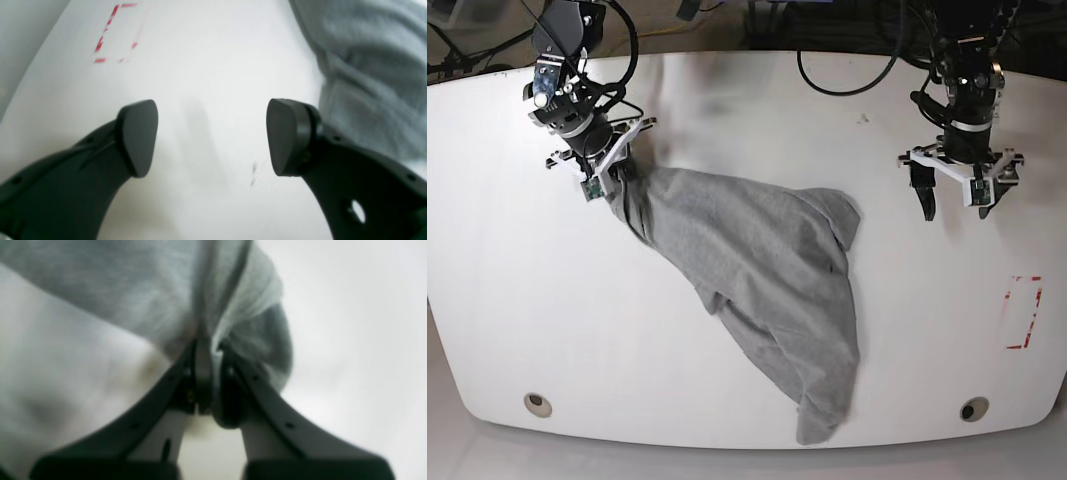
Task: Fold the T-shirt properly
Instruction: 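Reach the left gripper down and grasp the shirt's opposite edge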
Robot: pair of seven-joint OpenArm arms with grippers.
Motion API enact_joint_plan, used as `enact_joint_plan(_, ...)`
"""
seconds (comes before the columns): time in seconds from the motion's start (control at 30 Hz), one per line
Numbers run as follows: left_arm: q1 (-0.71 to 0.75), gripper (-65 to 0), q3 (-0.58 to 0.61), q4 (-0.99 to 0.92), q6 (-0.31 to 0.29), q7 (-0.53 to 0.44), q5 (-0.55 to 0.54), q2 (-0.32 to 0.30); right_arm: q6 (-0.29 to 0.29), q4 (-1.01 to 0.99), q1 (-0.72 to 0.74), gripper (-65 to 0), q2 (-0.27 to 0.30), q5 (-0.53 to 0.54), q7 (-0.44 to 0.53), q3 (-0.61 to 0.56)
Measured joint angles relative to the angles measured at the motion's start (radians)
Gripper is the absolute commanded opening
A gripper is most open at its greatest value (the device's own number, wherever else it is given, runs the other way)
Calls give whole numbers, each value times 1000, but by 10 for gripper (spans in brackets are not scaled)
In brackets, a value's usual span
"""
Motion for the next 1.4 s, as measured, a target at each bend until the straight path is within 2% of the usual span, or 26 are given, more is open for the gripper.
enact_joint_plan(0.17, -90, -176, -2, -23, 1, 116, 0, 28, 52, 124, -121, -650, 7, 2, 1, 55)
enact_joint_plan(0.27, -132, -175, -2, -47, 0, 149, -1, 47, 103, 149, -171, -650, 10, 8, 5, 88)
enact_joint_plan(0.33, -163, -174, 1, -72, 1, 167, -4, 58, 118, 149, -189, -650, 9, -3, -1, 108)
enact_joint_plan(0.5, -248, -174, 82, -180, 3, 200, -2, 64, 117, 146, -189, -650, 10, -7, 1, 175)
enact_joint_plan(0.63, -312, -174, 156, -264, 4, 198, -11, 69, 115, 146, -188, -650, 10, -10, 2, 186)
enact_joint_plan(0.9, -463, -174, 214, -509, 10, 196, -210, 82, 117, 146, -185, -650, 9, -10, 2, 178)
enact_joint_plan(1.07, -539, -175, 272, -655, 10, 186, -317, 83, 118, 146, -185, -650, 8, -10, 1, 173)
enact_joint_plan(1.27, -597, -182, 381, -836, 8, 69, -396, 86, 117, 146, -184, -650, 7, -9, 2, 174)
enact_joint_plan(1.3, -605, -201, 399, -871, 4, 18, -406, 87, 117, 146, -183, -650, 6, -9, 1, 174)
enact_joint_plan(1.37, -626, -269, 414, -926, 5, -21, -405, 100, 117, 146, -183, -650, 7, -9, 2, 174)
enact_joint_plan(1.4, -632, -326, 414, -943, 5, -41, -406, 105, 117, 146, -183, -650, 7, -10, 1, 175)
